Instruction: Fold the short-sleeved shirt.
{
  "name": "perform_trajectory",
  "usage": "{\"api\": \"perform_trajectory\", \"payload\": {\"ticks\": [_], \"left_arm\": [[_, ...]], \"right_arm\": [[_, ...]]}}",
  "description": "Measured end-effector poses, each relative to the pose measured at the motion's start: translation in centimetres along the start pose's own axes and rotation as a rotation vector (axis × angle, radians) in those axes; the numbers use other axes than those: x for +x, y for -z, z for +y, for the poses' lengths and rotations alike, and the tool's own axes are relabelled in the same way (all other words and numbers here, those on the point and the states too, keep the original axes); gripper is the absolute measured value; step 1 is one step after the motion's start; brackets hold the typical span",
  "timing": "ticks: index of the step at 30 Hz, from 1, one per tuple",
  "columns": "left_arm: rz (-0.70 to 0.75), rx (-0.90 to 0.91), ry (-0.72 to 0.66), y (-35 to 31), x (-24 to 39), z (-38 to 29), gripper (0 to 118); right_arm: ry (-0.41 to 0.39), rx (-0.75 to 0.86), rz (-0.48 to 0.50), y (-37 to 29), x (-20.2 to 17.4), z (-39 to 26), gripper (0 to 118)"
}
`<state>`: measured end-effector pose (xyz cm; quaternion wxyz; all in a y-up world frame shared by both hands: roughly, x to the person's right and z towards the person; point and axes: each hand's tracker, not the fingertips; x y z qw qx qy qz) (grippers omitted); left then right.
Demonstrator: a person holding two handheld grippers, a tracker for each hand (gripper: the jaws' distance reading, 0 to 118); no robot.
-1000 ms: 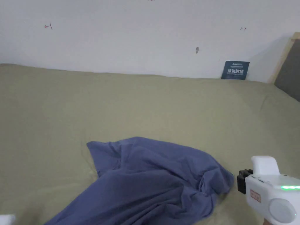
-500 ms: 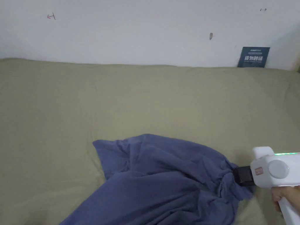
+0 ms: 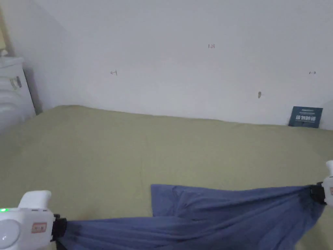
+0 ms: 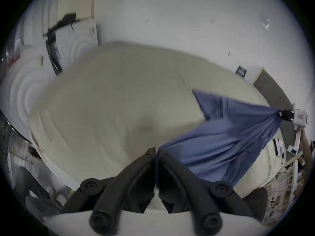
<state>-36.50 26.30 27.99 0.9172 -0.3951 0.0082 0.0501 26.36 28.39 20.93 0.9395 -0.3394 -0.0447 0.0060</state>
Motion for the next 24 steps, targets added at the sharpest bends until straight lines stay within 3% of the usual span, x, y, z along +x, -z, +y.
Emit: {"api": "perform_trajectory", "payload": {"ticks": [7, 11, 24], "left_arm": [[0.118, 0.205, 0.063, -9.2, -1.0, 8.9, 2], [0.173, 0.275, 0.09, -11.8, 0.1, 12.2, 2], [0.254, 0.38, 0.11, -11.0, 5.1, 21.6, 2]], "right_arm": [[0.025, 0.198, -0.023, -11.5, 0.6, 5.4, 3], [0.027, 0.265, -0.037, -15.0, 0.7, 7.6, 3], [0.02, 0.365, -0.175, -15.1, 0.5, 16.1, 3]]}}
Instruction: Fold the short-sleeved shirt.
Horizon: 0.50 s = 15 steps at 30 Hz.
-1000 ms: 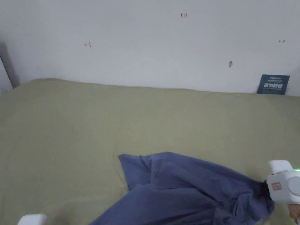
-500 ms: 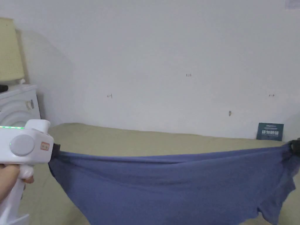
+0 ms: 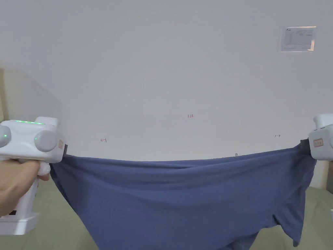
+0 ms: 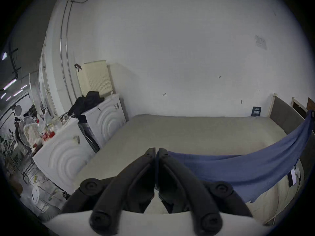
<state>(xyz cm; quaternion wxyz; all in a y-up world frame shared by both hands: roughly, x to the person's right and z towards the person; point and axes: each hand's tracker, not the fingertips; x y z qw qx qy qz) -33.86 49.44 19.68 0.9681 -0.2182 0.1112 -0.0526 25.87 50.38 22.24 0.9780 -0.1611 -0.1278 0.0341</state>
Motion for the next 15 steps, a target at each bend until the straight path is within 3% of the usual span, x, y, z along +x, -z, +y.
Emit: {"api": "perform_trajectory", "payload": {"ticks": [9, 15], "left_arm": [[0.046, 0.038, 0.006, 8.2, 3.6, 5.4, 2], [0.066, 0.045, -0.005, 14.5, 5.8, 5.4, 2]], "right_arm": [[-0.019, 0.016, -0.074, 8.5, -1.0, 3.5, 3], [-0.04, -0.017, -0.096, 15.0, -3.1, 1.7, 3]]}}
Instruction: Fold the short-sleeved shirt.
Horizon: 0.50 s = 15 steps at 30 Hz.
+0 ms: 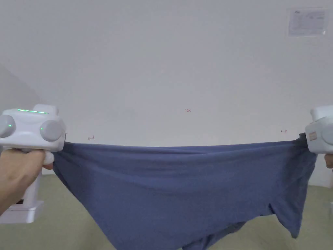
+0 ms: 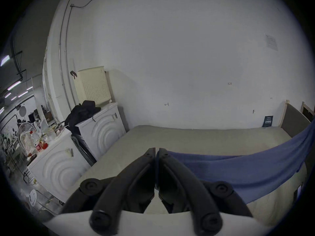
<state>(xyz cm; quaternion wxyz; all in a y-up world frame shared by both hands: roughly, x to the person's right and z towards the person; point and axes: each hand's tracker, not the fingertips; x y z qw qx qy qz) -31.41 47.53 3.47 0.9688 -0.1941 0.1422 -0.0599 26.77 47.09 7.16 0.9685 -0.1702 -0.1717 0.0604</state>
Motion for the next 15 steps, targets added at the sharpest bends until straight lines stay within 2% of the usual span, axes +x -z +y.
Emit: {"api": "perform_trajectory", "payload": {"ticks": [5, 9, 11, 15], "left_arm": [[-0.006, -0.057, 0.038, 4.3, 1.6, -4.3, 2], [-0.044, -0.153, 0.031, 6.1, 2.0, -10.4, 2], [-0.07, -0.19, 0.042, 5.8, 2.0, -13.8, 2], [-0.113, -0.261, 0.06, 3.6, 1.4, -21.1, 2]], "right_arm": [[0.001, -0.042, -0.006, 2.9, -2.0, -4.1, 3], [-0.019, -0.131, 0.02, 3.7, -2.5, -10.4, 3], [0.001, -0.169, 0.042, 3.2, -2.1, -14.0, 3], [-0.022, -0.26, 0.071, 0.2, -0.8, -22.0, 3]]}}
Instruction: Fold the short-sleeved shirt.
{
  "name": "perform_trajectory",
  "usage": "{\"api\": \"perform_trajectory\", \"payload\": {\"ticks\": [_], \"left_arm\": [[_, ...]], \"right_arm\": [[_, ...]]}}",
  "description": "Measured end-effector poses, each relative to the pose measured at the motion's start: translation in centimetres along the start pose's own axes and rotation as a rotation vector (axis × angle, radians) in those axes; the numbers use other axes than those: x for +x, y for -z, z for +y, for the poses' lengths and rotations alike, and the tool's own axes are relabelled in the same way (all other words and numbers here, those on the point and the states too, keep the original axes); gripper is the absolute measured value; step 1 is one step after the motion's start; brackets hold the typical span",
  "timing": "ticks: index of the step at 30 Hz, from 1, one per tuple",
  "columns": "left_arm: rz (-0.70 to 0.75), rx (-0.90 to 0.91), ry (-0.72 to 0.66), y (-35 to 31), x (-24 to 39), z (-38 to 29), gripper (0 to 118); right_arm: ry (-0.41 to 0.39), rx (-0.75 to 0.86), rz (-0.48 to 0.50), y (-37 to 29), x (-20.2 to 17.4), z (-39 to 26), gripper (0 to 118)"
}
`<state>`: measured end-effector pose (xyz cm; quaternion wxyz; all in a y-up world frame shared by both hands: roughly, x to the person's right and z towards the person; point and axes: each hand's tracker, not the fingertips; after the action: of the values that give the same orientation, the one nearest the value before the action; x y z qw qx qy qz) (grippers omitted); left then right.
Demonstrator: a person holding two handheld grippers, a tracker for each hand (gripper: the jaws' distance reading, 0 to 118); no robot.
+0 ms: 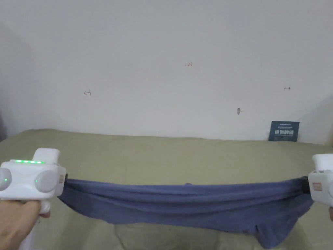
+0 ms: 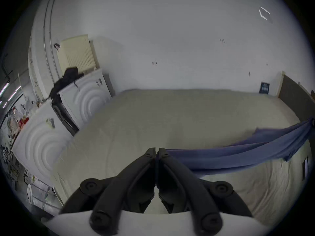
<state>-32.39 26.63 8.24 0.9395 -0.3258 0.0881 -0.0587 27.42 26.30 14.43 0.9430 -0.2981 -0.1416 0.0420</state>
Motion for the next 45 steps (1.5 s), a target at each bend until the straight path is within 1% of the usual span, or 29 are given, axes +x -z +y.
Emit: {"api": "perform_trajectory", "payload": {"ticks": [1, 2, 3, 4, 6, 7, 10, 12, 16, 21, 24, 28, 30, 31, 32, 33, 34, 35, 36, 37, 38, 39, 40, 41, 42, 43, 44, 45], "left_arm": [[-0.003, -0.029, -0.005, -0.5, 0.0, -2.0, 2], [-0.016, -0.054, -0.022, -0.9, 0.1, -3.7, 2], [-0.06, -0.077, -0.022, -1.7, 0.1, -5.4, 2], [-0.053, -0.079, -0.007, -2.8, 0.0, -7.1, 2], [-0.053, -0.087, 0.013, -4.6, 0.0, -10.2, 2], [-0.057, -0.101, 0.02, -5.4, -0.2, -11.7, 2], [-0.078, -0.14, 0.011, -8.1, -1.4, -15.5, 2], [-0.088, -0.16, -0.023, -9.6, -2.5, -17.9, 2], [-0.092, -0.198, -0.021, -12.0, -4.1, -22.2, 2], [-0.127, -0.244, -0.068, -12.5, -5.2, -25.2, 2], [-0.128, -0.253, -0.06, -12.2, -4.6, -25.9, 2], [-0.13, -0.254, -0.063, -11.8, -4.5, -26.1, 2], [-0.135, -0.258, -0.071, -11.6, -4.8, -26.0, 2], [-0.143, -0.255, -0.076, -11.5, -4.9, -25.9, 3], [-0.157, -0.249, -0.08, -11.8, -4.9, -26.1, 11], [-0.193, -0.242, -0.087, -11.9, -5.1, -26.0, 35], [-0.208, -0.242, -0.092, -12.0, -5.4, -26.0, 73], [-0.203, -0.252, -0.091, -12.0, -5.5, -25.9, 115], [-0.191, -0.255, -0.078, -12.3, -5.4, -26.2, 117], [-0.17, -0.189, -0.063, -13.3, -5.7, -26.1, 117], [-0.166, -0.188, -0.06, -13.8, -5.9, -25.9, 117], [-0.152, -0.187, -0.075, -14.2, -6.2, -25.8, 117], [-0.131, -0.178, -0.091, -14.6, -6.5, -25.8, 117], [-0.11, -0.17, -0.108, -14.9, -7.0, -25.7, 115], [-0.101, -0.165, -0.126, -15.3, -7.5, -25.7, 108], [-0.098, -0.163, -0.144, -15.7, -8.1, -25.7, 80], [-0.102, -0.156, -0.158, -15.8, -8.7, -25.9, 10], [-0.107, -0.154, -0.167, -15.9, -9.2, -26.1, 0]], "right_arm": [[-0.02, -0.038, -0.002, -0.5, 0.2, -2.1, 3], [-0.007, -0.04, 0.01, -1.1, 0.4, -3.9, 3], [-0.005, -0.07, 0.03, -1.6, 0.8, -6.1, 3], [-0.016, -0.096, 0.043, -2.3, 1.1, -8.1, 3], [0.0, -0.125, 0.058, -2.8, 2.3, -11.6, 3], [0.023, -0.123, 0.065, -3.7, 2.7, -13.3, 3], [0.06, -0.145, 0.089, -6.9, 3.5, -17.4, 3], [0.051, -0.156, 0.093, -8.6, 3.7, -19.9, 3], [0.052, -0.184, 0.11, -11.8, 4.8, -23.7, 3], [0.077, -0.216, 0.116, -12.6, 5.1, -26.3, 3], [0.094, -0.227, 0.108, -12.1, 4.7, -26.6, 3], [0.094, -0.243, 0.095, -11.5, 4.6, -26.8, 3], [0.098, -0.25, 0.095, -11.4, 4.6, -26.8, 4], [0.102, -0.249, 0.095, -11.5, 4.6, -26.8, 7], [0.109, -0.244, 0.09, -11.6, 4.6, -26.7, 27], [0.123, -0.242, 0.091, -11.7, 4.7, -26.6, 58], [0.144, -0.248, 0.098, -11.9, 4.6, -26.5, 97], [0.153, -0.259, 0.108, -12.0, 4.5, -26.4, 116], [0.179, -0.119, 0.084, -13.1, 4.6, -26.1, 111], [0.177, -0.172, 0.133, -13.7, 4.0, -26.2, 111], [0.157, -0.196, 0.147, -15.9, 2.0, -25.0, 114], [0.135, -0.191, 0.167, -16.9, 0.8, -24.6, 114], [0.101, -0.165, 0.194, -18.0, -0.6, -24.3, 115], [0.07, -0.151, 0.202, -19.1, -1.8, -24.0, 110], [0.027, -0.153, 0.222, -16.5, -2.1, -24.1, 95], [-0.003, -0.134, 0.252, -17.3, -3.5, -24.0, 65], [-0.024, -0.11, 0.275, -18.0, -4.7, -24.0, 10], [-0.039, -0.089, 0.28, -18.2, -5.9, -24.3, 0]]}}
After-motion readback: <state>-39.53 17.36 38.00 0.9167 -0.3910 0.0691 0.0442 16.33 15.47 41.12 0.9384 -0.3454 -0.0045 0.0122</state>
